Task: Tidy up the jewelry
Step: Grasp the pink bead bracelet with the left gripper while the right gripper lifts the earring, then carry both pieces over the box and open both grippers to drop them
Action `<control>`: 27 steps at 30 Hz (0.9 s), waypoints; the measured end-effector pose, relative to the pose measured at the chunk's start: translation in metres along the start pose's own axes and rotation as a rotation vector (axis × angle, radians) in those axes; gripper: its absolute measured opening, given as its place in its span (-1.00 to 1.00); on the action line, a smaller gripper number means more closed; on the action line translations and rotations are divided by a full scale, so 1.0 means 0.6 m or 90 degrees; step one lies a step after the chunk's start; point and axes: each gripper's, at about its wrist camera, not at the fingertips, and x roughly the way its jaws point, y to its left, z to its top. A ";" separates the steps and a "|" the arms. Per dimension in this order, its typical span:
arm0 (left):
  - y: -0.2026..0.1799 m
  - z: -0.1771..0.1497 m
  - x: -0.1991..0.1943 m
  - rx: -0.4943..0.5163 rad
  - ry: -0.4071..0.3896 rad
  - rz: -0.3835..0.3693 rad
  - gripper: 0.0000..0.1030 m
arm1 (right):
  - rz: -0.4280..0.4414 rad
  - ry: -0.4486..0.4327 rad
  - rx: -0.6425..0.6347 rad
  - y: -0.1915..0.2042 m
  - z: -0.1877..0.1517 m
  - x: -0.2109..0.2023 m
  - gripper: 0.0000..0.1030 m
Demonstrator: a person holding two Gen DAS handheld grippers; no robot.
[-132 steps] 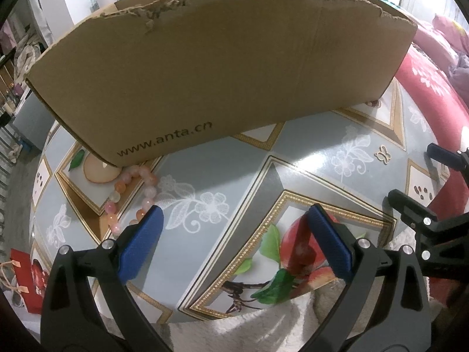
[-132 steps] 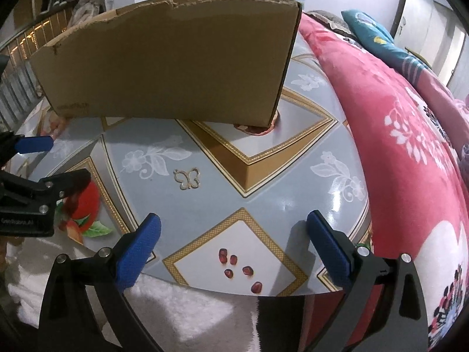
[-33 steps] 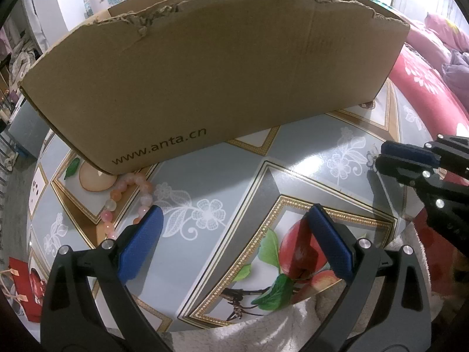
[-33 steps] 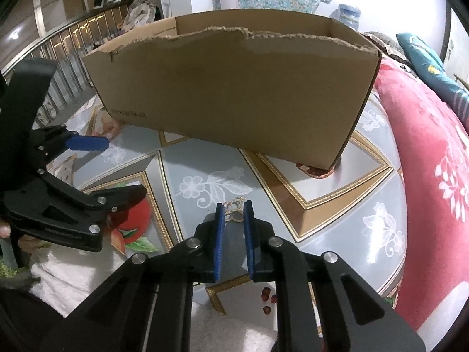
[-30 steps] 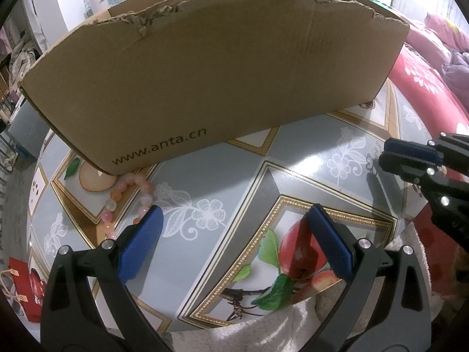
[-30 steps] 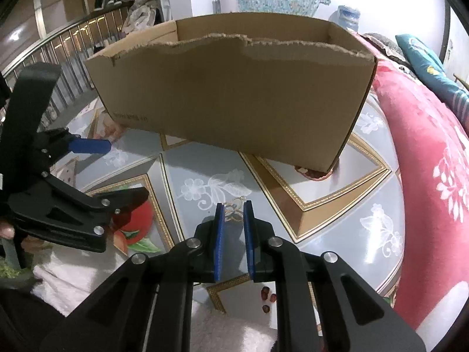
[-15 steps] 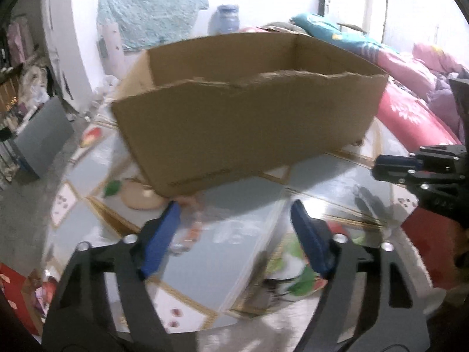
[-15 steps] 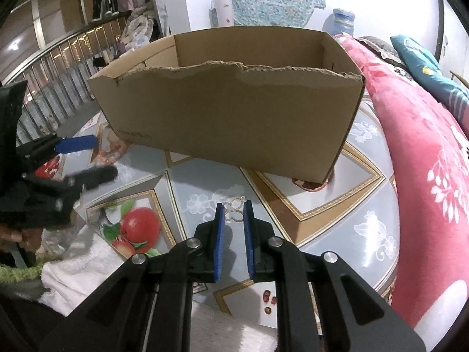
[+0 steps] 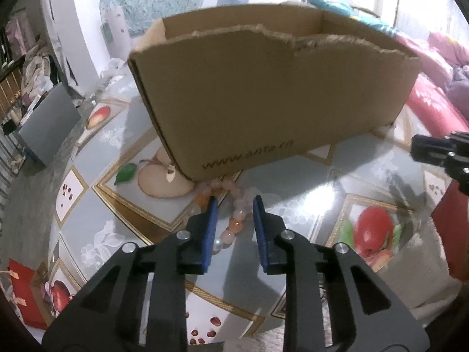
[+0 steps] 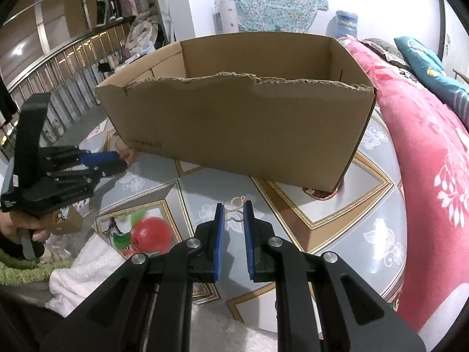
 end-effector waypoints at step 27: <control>0.047 0.169 -0.220 -0.082 -0.137 -0.305 -0.84 | 0.060 -0.175 0.006 -0.063 0.135 -0.127 -0.75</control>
